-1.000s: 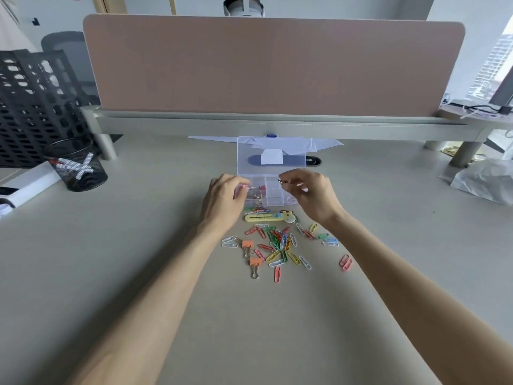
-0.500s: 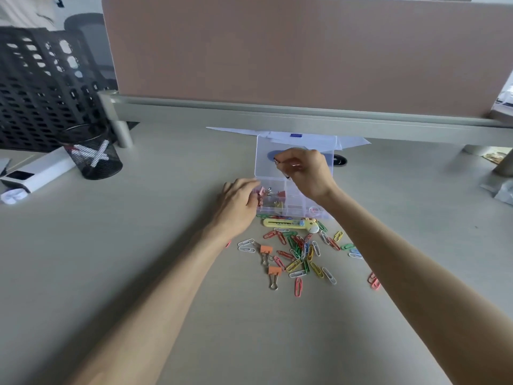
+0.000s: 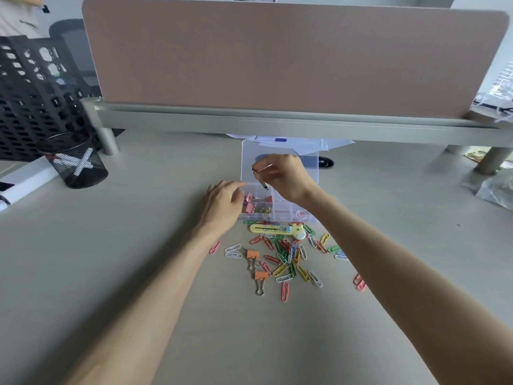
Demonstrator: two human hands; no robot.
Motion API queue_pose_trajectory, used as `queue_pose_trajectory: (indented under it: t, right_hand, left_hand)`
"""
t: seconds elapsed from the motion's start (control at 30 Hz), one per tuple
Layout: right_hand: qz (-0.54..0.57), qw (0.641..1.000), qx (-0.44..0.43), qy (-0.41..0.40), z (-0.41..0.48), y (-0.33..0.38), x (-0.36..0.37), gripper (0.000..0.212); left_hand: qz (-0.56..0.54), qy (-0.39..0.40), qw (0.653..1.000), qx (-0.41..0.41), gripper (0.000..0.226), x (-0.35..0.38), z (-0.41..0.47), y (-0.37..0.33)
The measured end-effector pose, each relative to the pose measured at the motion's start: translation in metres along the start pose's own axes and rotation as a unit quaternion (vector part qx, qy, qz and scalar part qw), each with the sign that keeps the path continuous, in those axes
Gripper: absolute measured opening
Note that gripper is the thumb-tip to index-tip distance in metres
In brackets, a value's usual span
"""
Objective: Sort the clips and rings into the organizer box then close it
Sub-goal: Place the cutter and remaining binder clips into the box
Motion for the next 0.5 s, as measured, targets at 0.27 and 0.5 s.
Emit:
queue_pose_trajectory:
  t: [0.27, 0.5]
  right_hand:
    - [-0.134, 0.986, -0.083, 0.057, -0.001, 0.008, 0.015, 0.018]
    - [-0.107, 0.993, -0.054, -0.014, -0.013, -0.005, -0.011, 0.019]
  left_hand:
    - [-0.010, -0.026, 1.000, -0.002, 0.031, -0.004, -0.001, 0.005]
    - [-0.026, -0.020, 0.999, -0.009, 0.029, -0.003, -0.001, 0.008]
Point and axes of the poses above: each hand's wrist, its own z-axis towards the middle knuckle, its own x-axis out of the palm, y = z × x, the point moved 9 cm from there along z, towards the middle knuckle
